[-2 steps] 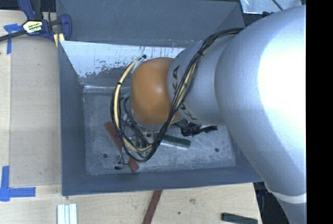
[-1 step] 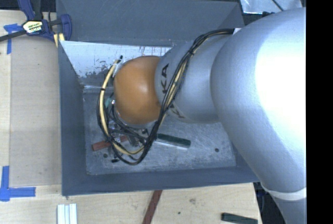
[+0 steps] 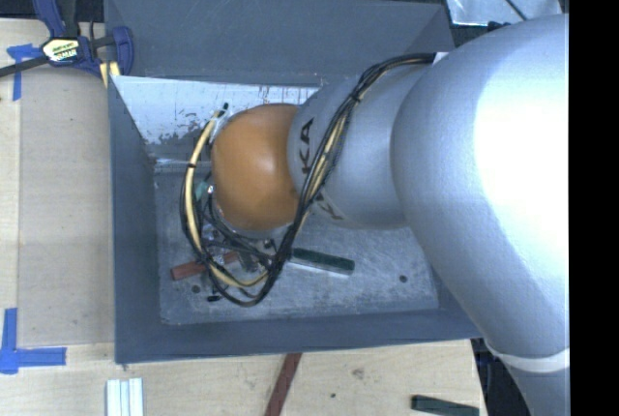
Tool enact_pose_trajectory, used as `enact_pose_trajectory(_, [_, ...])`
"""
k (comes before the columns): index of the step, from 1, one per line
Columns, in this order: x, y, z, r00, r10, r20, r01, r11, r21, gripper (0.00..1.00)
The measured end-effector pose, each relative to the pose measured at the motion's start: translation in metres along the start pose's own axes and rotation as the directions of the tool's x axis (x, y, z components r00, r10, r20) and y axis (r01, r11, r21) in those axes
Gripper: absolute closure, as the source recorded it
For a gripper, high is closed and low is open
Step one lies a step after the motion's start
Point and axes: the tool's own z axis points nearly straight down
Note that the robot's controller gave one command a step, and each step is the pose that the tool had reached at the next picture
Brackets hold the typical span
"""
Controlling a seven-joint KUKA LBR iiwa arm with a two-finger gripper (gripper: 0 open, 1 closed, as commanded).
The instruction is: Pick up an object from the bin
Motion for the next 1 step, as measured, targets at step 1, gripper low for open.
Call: enact_pose_trajectory(1, [0.0091,0.0094,-0.1691,1.000,0.014,0.001,-0.014,1.000,0.001,1.00])
